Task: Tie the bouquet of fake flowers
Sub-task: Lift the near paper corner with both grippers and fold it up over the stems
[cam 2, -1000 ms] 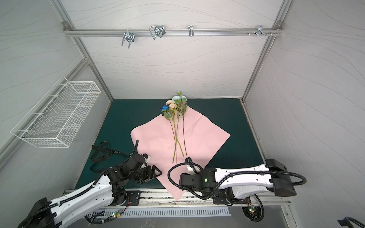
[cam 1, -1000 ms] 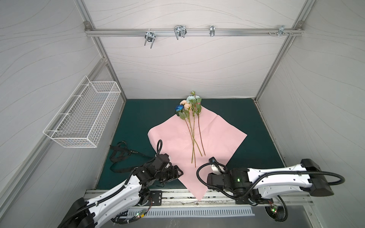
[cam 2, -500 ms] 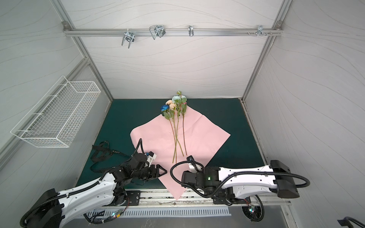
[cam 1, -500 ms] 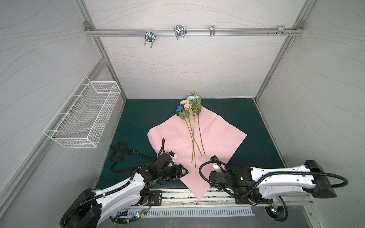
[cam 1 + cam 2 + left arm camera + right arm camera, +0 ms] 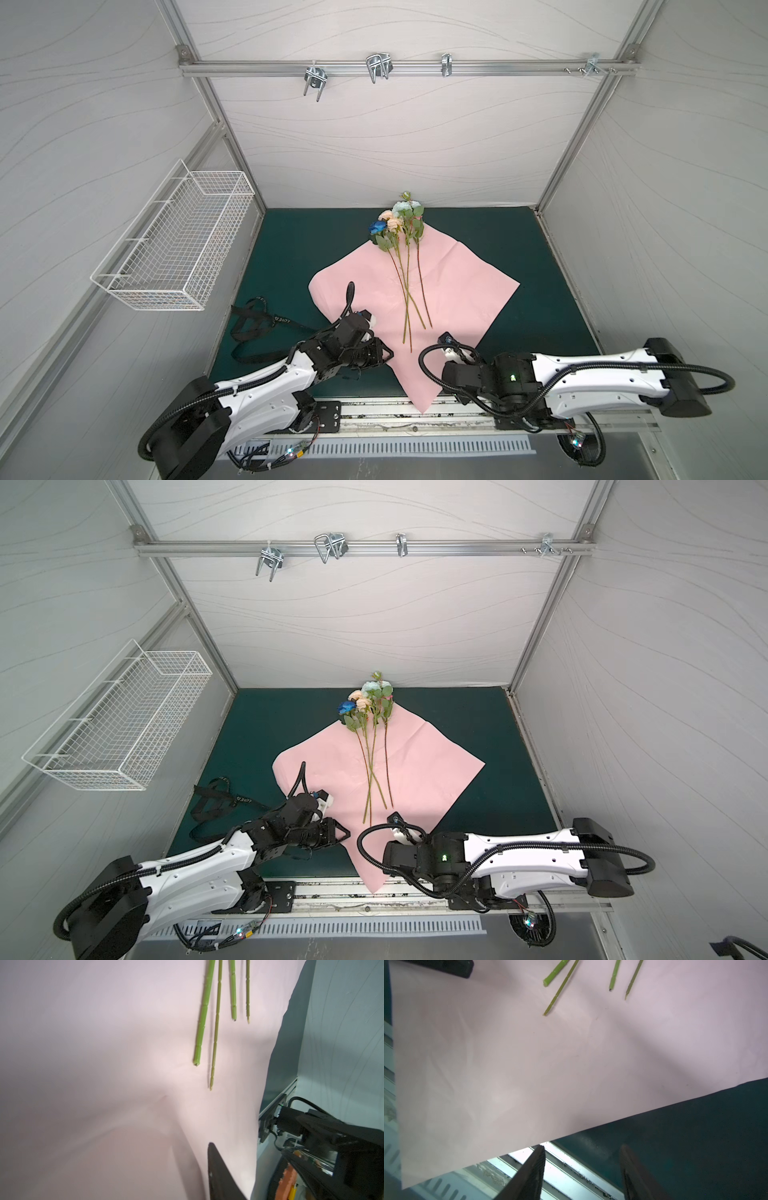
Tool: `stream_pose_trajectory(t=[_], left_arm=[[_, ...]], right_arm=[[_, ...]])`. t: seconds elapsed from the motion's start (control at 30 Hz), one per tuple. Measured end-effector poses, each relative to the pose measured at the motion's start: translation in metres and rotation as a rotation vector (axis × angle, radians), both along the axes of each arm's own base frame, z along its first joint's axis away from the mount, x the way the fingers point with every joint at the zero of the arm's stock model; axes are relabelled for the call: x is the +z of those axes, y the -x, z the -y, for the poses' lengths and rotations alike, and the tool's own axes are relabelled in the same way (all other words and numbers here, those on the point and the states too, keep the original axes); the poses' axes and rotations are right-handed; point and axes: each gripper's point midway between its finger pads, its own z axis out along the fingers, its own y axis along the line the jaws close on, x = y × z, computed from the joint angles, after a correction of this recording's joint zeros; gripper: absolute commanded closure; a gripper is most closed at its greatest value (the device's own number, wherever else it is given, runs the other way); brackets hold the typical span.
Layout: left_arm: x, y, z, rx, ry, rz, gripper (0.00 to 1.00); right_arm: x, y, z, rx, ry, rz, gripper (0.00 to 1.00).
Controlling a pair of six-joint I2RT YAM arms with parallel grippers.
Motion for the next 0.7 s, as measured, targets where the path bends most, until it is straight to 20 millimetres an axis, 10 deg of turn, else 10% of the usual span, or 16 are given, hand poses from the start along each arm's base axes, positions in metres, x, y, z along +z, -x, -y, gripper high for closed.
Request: stream_pose_trajectory(t=[0.27, 0.7], left_arm=[[0.008, -0.037, -0.002, 0.081, 0.041, -0.083, 0.93], [0.005, -0.055, 0.008, 0.074, 0.079, -0.2, 0.99]], right_arm=[[0.03, -0.001, -0.001, 0.056, -0.115, 0.032, 0.36], [0.026, -0.025, -0.022, 0.15, -0.033, 0.119, 0.28]])
